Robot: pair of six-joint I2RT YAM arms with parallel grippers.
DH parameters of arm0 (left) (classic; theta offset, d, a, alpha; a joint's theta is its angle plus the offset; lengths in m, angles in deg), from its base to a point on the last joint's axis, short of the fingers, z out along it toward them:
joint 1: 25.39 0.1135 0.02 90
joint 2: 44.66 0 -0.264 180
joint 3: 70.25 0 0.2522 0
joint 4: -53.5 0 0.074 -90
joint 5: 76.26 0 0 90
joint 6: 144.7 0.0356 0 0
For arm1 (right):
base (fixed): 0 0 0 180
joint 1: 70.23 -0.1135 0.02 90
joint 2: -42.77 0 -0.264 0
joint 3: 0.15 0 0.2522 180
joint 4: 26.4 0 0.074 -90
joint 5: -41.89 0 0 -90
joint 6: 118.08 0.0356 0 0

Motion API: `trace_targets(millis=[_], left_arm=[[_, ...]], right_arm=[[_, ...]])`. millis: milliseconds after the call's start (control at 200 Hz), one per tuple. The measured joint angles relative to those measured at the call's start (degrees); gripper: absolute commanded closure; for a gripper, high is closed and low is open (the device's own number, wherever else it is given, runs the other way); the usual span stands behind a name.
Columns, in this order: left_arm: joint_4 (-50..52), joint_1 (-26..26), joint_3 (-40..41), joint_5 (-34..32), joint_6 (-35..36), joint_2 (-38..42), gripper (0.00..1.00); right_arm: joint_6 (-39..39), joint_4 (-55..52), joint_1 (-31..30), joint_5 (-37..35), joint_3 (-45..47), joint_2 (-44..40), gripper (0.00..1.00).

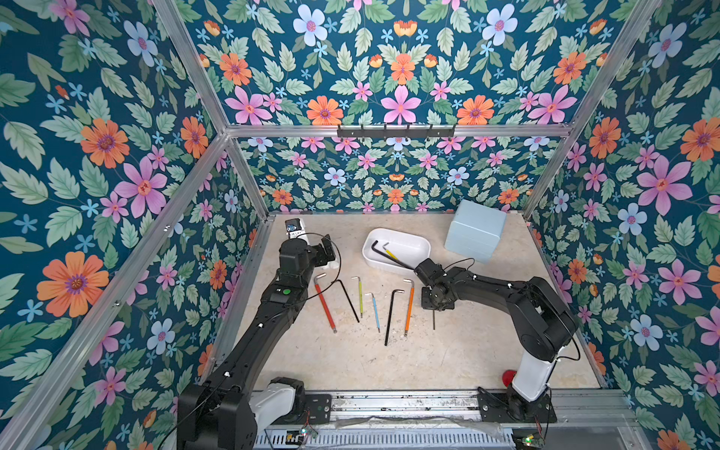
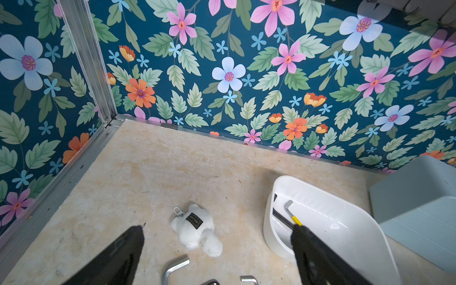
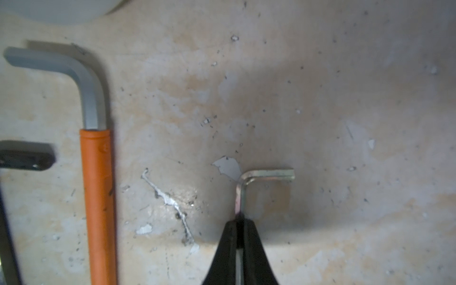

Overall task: Put the hex key on the desktop into the storage box
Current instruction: Pick up the Allen key from the center of the board.

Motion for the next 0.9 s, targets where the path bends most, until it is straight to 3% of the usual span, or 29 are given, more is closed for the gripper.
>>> trace_targets(millis=[240,625,900], left_arm=[[0.28,0.0,0.13,-1.09,1.07,1.33,0.01],[1.27,0.02,0.46,-1.86,1.2,2.62,0.01],[1.4,0.02,0.52,-2.05,1.22,3.67,0.01]], right_arm=[[-1.53,-1.7,-0.61,-0.96,-1.36,0.35,1.0],[-6.84,-3.91,0.17,3.08,-2.45,-4.72,1.0],[-19.17,-8.52,1.11,4.26,-11.23,-10.03,1.0]])
